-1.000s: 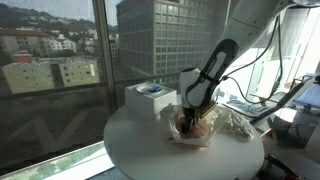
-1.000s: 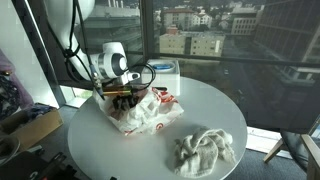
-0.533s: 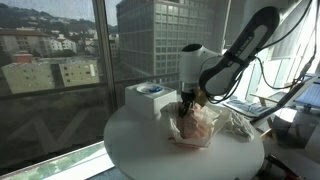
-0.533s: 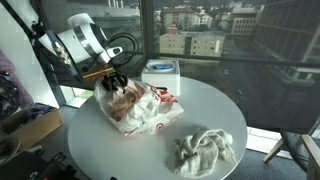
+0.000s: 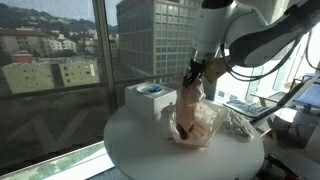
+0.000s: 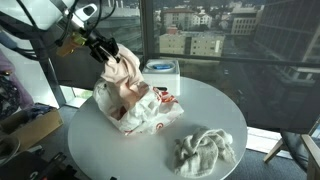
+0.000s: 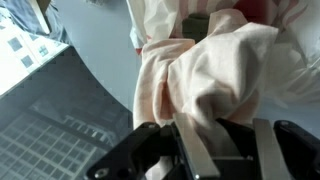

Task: Remove all the objects from the plastic bag

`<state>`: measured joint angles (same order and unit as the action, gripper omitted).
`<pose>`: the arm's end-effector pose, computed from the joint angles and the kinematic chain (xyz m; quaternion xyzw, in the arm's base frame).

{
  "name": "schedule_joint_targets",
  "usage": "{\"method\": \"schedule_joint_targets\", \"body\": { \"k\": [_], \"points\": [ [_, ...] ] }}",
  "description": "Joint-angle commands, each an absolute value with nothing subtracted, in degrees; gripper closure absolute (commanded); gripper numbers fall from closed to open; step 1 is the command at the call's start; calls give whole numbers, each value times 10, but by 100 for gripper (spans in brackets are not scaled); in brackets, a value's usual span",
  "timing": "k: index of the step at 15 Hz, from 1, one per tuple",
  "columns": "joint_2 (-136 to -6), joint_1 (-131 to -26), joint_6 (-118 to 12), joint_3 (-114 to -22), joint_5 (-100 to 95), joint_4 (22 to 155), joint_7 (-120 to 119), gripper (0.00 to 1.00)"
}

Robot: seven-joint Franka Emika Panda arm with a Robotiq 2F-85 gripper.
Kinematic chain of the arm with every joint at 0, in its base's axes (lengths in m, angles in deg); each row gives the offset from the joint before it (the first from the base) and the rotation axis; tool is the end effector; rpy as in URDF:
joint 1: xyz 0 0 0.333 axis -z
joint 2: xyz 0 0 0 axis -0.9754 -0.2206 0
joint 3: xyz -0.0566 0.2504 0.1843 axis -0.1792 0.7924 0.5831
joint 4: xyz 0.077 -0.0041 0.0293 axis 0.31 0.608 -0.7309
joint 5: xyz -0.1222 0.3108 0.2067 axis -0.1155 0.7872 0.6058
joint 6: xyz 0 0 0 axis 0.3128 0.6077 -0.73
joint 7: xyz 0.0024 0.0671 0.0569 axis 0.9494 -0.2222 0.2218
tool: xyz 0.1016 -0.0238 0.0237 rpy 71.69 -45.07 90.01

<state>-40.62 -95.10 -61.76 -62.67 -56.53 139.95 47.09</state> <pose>0.4325 0.1569 0.3885 0.9355 0.0842 0.2718 0.2095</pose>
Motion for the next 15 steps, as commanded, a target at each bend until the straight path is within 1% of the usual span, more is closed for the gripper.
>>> {"method": "schedule_joint_targets", "body": {
  "k": [1,2,3,7,8,11,12,13,15],
  "points": [
    [-260,-895,-609,-582,-551,1458,503,95],
    [-226,-883,-615,-582,-544,1469,504,95],
    [-193,-904,-606,-612,-548,1477,510,95],
    [-62,-886,-613,-665,-532,1516,501,95],
    [-29,-841,-633,-651,-501,1529,478,95],
    [56,-786,-655,-690,-455,1556,448,95],
    [72,-760,-669,-703,-440,1563,441,95],
    [57,-793,-652,-755,-480,1532,474,95],
    [50,-772,-684,-802,-493,1538,464,95]
  ]
}}
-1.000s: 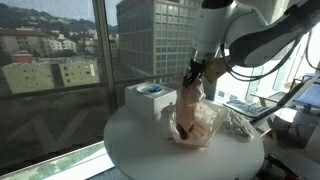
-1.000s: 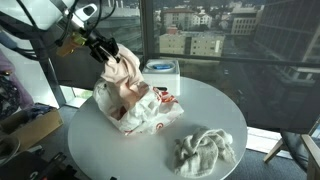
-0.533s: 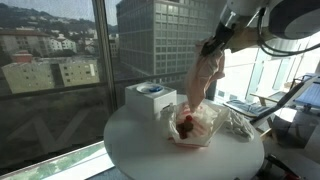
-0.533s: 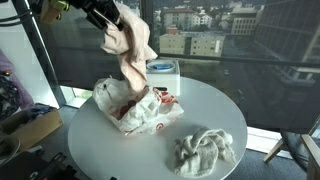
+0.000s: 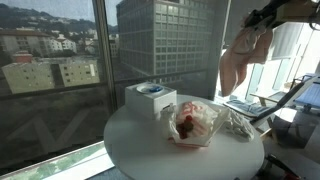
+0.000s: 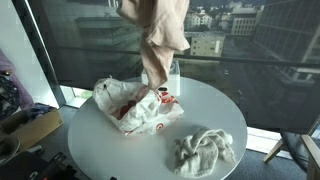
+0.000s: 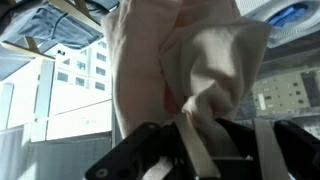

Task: Remove all the objects from the plastic bag

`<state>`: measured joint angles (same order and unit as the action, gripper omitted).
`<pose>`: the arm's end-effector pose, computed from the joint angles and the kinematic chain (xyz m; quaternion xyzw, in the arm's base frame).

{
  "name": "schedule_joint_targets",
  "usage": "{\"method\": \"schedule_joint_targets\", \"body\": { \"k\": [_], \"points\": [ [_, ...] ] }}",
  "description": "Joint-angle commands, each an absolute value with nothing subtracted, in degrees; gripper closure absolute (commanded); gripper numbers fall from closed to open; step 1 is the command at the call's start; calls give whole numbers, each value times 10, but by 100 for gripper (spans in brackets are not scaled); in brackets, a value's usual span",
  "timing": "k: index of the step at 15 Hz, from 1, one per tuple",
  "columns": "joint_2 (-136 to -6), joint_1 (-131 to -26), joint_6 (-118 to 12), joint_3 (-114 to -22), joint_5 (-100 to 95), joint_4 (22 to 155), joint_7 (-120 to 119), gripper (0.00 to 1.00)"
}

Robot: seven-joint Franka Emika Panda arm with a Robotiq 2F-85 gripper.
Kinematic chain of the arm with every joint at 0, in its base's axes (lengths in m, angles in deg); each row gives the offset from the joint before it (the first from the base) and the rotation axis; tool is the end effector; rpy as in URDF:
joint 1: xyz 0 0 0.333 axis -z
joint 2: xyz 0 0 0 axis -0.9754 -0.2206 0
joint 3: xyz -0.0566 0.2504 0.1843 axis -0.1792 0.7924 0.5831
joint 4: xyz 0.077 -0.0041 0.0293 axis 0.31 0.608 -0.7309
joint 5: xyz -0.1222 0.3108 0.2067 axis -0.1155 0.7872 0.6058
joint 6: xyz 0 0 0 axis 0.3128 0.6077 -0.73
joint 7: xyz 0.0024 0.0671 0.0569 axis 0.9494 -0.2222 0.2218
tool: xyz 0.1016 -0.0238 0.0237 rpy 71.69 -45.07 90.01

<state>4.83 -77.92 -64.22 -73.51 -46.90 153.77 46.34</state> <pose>0.2994 -0.0473 0.5755 0.8508 -0.2370 0.4574 0.1035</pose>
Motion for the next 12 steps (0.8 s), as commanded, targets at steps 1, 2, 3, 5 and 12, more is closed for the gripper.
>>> {"method": "schedule_joint_targets", "body": {
  "k": [1,2,3,5,12],
  "points": [
    [35,-773,-692,-828,-498,1538,460,95],
    [19,-777,-706,-858,-507,1539,457,95],
    [-6,-779,-723,-891,-515,1541,452,95],
    [-54,-791,-751,-946,-518,1548,439,95],
    [-291,-918,-775,-1097,-470,1480,395,95]
  ]
}}
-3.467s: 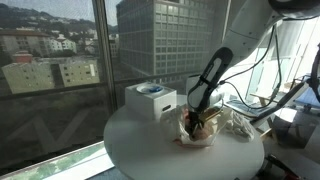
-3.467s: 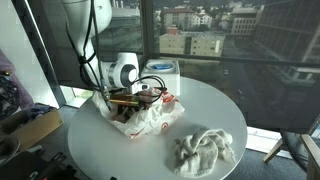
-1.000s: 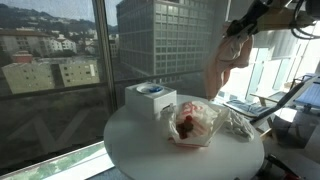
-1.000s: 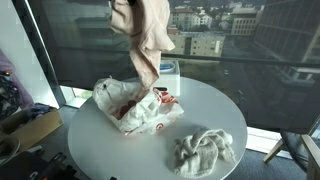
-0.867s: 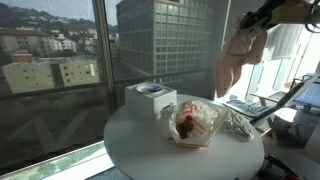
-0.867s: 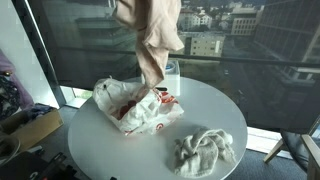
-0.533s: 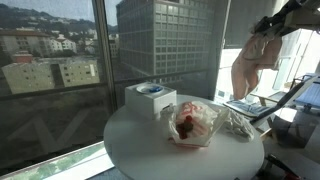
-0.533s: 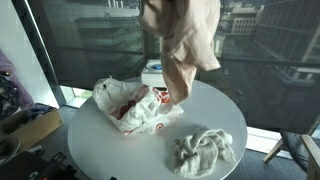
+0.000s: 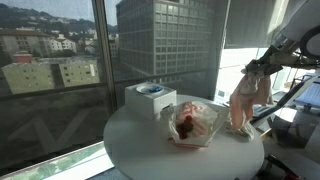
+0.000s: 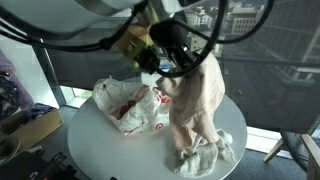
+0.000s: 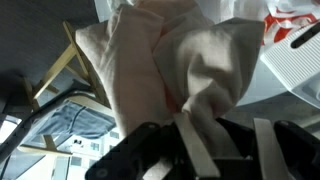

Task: Remove all the objects from the plastic bag

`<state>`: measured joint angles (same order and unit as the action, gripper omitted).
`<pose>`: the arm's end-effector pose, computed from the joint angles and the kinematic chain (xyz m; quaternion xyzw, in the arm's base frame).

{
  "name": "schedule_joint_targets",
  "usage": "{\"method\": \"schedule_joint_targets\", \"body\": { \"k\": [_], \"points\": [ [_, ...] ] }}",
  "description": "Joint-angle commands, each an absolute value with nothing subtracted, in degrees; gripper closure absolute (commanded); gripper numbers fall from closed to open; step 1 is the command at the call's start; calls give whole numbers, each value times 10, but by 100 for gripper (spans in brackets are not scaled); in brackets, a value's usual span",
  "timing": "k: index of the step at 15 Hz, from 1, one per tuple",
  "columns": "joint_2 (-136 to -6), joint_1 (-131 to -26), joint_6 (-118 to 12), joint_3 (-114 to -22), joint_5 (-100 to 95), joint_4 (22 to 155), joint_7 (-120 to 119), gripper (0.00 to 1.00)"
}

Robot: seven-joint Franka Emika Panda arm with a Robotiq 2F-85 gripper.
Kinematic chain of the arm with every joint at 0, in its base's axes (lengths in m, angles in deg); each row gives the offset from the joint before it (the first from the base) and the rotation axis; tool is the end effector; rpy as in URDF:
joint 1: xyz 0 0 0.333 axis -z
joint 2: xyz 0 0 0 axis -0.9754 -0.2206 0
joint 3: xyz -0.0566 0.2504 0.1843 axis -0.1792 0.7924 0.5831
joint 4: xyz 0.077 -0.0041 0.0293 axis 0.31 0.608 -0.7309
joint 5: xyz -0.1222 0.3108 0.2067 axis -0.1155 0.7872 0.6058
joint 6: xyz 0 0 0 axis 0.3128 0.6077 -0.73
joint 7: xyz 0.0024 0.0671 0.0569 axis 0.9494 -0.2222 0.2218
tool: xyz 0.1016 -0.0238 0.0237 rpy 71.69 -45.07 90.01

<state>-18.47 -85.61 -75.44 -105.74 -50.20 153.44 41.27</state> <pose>0.3469 -0.1820 0.4144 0.9031 -0.3154 0.2898 0.0302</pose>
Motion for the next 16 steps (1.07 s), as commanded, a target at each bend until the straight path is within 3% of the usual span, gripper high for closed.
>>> {"method": "schedule_joint_targets", "body": {
  "k": [1,3,4,5,9,10,11,12,16],
  "points": [
    [-324,-943,-770,-1112,-456,1463,392,95],
    [-379,-1002,-765,-1146,-406,1433,370,95],
    [-424,-978,-779,-1110,-331,1424,323,95],
    [-432,-1043,-753,-1166,-330,1402,328,95],
    [-501,-1110,-734,-1221,-150,1362,194,91],
    [-513,-1120,-723,-1230,-110,1353,157,61],
    [-518,-1122,-713,-1230,-87,1347,133,61],
    [-536,-1003,-703,-1105,-42,1341,94,56],
    [-541,-881,-654,-962,-70,1315,98,24]
  ]
}}
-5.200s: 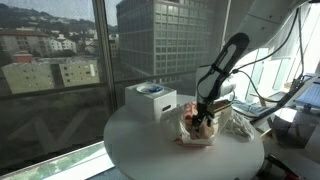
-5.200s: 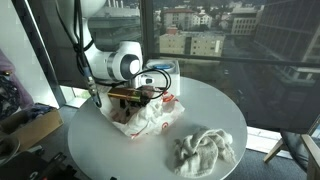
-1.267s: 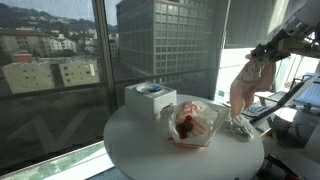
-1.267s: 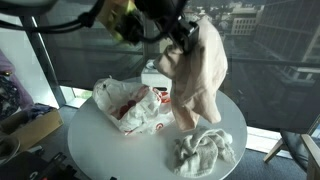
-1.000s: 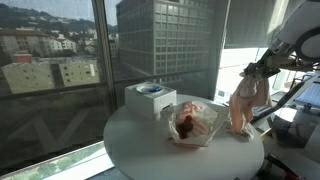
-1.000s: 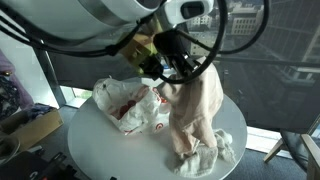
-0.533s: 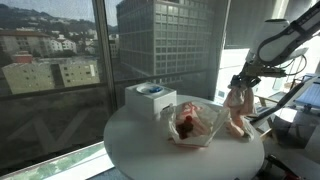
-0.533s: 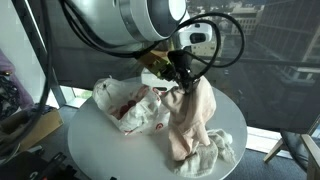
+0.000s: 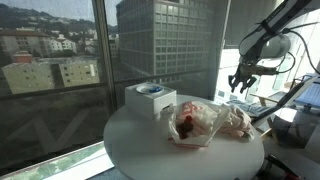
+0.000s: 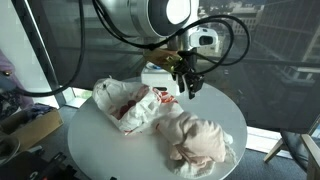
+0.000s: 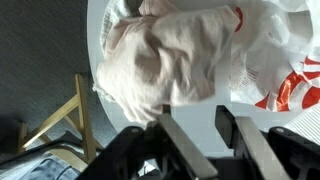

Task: Remove all the objects from the plastic bag

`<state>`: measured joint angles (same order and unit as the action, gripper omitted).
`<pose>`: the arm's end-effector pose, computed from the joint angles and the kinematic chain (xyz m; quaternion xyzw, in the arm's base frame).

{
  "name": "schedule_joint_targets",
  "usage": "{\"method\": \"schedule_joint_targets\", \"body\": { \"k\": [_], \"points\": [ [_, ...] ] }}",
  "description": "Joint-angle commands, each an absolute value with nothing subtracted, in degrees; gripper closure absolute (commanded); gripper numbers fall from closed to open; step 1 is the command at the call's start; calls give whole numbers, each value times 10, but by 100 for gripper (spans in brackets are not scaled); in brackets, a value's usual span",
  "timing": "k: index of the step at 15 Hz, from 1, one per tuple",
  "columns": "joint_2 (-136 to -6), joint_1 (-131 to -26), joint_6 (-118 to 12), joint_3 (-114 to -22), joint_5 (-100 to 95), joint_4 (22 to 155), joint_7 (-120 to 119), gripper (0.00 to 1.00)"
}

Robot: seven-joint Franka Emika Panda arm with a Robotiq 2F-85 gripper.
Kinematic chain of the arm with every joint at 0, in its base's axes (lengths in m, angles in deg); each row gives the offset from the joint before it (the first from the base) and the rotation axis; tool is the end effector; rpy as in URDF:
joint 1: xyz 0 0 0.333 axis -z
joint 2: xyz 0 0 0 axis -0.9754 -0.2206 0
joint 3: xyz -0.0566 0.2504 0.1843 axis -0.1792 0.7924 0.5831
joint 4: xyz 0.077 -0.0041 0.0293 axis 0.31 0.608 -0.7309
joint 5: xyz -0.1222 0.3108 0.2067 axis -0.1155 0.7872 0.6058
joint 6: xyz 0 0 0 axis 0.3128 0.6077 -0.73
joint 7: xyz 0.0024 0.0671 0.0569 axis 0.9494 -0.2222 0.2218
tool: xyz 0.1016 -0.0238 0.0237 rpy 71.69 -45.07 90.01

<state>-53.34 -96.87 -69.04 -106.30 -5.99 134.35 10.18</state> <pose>0.4703 -0.1927 0.3380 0.9528 -0.2807 0.1105 0.0330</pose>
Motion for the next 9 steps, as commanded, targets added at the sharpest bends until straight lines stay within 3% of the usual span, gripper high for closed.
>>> {"method": "schedule_joint_targets", "body": {
  "k": [1,3,4,9],
  "points": [
    [-531,-856,-628,-925,-76,1314,104,18],
    [-513,-817,-580,-853,-97,1317,119,3],
    [-503,-810,-547,-822,-100,1318,121,0],
    [-486,-811,-387,-693,-84,1285,150,0]
  ]
}}
